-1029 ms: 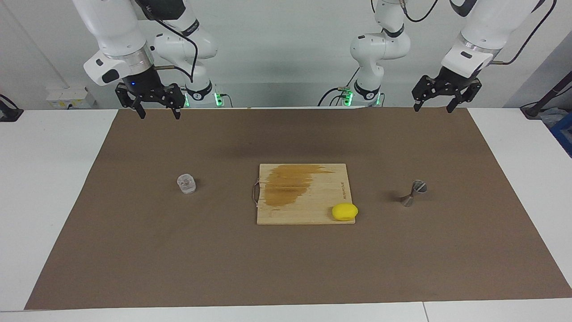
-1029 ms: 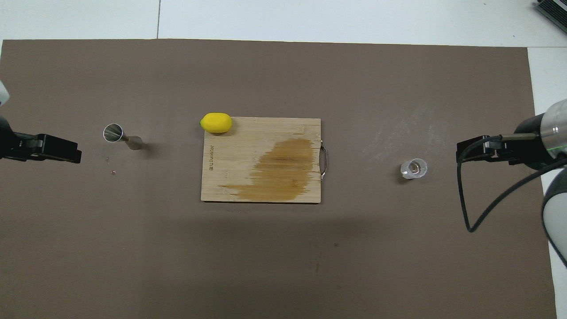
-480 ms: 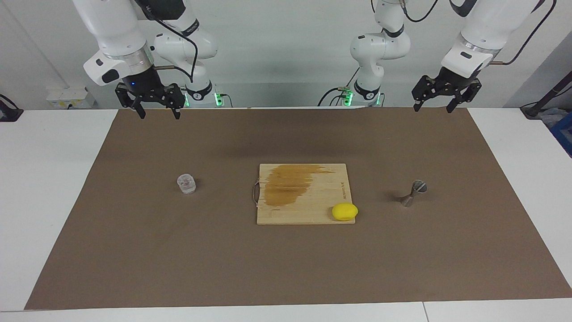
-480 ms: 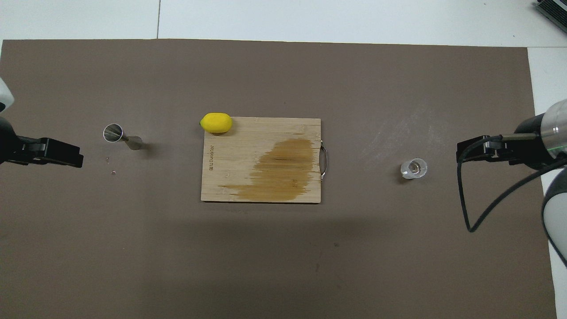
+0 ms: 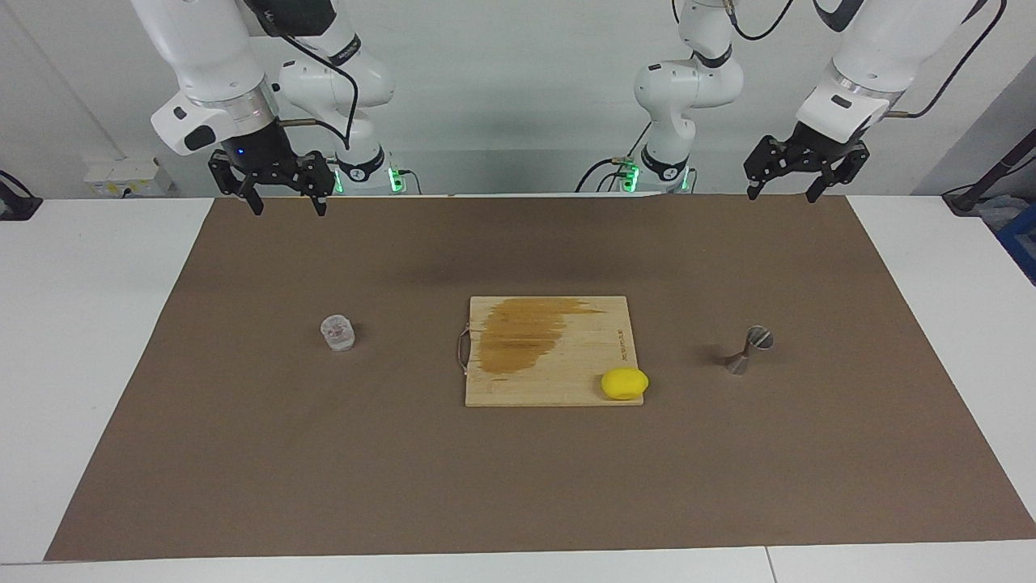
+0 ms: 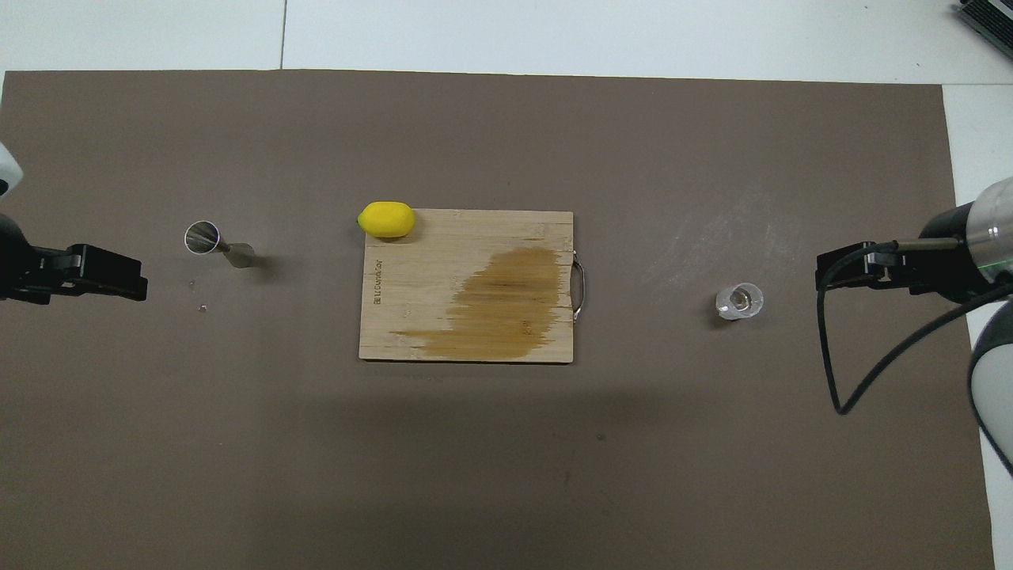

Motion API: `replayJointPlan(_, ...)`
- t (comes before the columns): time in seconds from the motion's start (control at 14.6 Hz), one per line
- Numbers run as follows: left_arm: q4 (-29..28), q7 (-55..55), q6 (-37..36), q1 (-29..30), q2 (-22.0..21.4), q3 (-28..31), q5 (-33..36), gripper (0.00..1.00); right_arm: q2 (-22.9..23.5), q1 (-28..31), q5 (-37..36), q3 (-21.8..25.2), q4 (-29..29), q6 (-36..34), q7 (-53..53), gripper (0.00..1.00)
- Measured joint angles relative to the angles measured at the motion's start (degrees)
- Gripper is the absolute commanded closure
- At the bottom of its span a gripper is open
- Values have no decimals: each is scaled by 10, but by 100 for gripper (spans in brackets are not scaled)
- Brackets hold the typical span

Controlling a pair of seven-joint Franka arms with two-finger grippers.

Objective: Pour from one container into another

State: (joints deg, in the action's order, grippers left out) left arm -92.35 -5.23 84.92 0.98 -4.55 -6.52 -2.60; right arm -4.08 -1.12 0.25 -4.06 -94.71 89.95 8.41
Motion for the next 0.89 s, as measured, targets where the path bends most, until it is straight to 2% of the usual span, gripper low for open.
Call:
replayJointPlan(0.41,-4,-35,-1,0,0,-1,-1,0,0,9,0,1,0,0,0,1)
replayJointPlan(0.55,-4,-37,-2,1,14,2,-2,0,0,8,0,1,0,-4,0,0)
replayJointPlan(0.69,8,-41,-2,2,46,6,-2,0,-1,6,0,0,-1,-21,-1,0)
replayJointPlan(0.89,69,-73,-3,3,130,27,-9,0,-3,5,0,-2,-1,-24,-1,2)
